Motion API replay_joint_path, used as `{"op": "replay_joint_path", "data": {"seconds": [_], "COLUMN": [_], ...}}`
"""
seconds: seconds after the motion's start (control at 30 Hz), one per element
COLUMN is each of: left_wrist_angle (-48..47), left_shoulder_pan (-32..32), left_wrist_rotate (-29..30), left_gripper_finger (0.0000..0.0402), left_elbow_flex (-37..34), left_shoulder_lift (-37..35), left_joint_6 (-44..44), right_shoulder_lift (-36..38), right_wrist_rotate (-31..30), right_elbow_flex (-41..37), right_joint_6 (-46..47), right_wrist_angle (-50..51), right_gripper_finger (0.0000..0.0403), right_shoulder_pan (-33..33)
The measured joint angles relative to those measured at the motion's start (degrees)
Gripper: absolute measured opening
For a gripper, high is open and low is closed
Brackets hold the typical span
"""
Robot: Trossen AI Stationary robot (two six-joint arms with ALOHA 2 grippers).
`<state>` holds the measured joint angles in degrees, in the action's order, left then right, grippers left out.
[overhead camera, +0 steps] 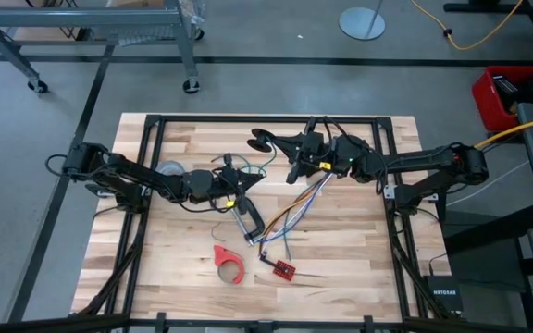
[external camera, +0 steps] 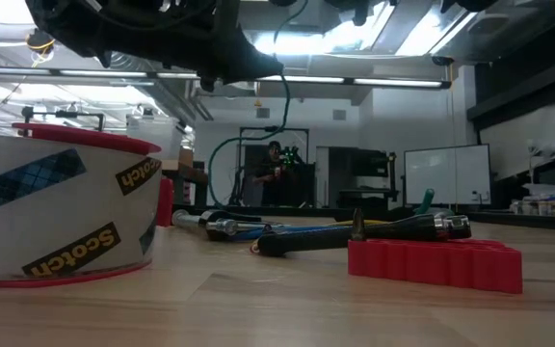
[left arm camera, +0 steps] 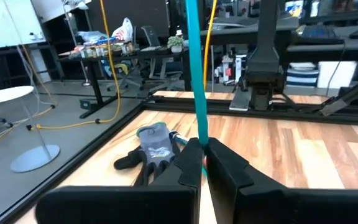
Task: Coil cords
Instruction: Coil the green wire around the spool
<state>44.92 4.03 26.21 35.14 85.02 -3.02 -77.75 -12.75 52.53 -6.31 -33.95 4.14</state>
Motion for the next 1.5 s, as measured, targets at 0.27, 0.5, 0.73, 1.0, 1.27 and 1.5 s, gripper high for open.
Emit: {"op": "replay_joint_path", "data": {"seconds": [0.27,0.5,0.73,1.0,1.27,1.5], "left_wrist_angle": [-10.15,-12.46,-17.95,-22.68,-23.5,-23.4], "left_shoulder_pan": [-0.13,-2.15,-5.28,-4.16,-5.21,-7.51], "left_wrist_rotate": [8.38,11.3,8.0,0.95,3.21,3.58], "left_gripper_finger": [0.0002,0.0001,0.0,0.0,0.0,0.0], "left_elbow_flex": [0.0,0.02,1.8,3.72,3.98,3.98], "left_shoulder_lift": [-2.85,-6.32,-6.78,-5.78,-5.78,-5.78], "left_joint_6": [3.12,4.54,9.02,12.11,11.65,11.64], "right_shoulder_lift": [3.14,3.28,3.28,3.28,3.28,3.28], "right_wrist_rotate": [0.65,-0.71,-4.63,-4.62,0.68,0.36], "right_elbow_flex": [0.0,0.02,0.02,0.02,0.02,0.02], "right_joint_6": [0.03,1.82,3.03,3.04,3.52,4.97], "right_wrist_angle": [16.31,27.61,30.76,22.87,21.77,29.88], "right_gripper_finger": [0.0,0.0,0.0,0.0,0.0,0.0], "right_shoulder_pan": [0.0,0.0,0.0,0.0,-0.02,-0.07]}}
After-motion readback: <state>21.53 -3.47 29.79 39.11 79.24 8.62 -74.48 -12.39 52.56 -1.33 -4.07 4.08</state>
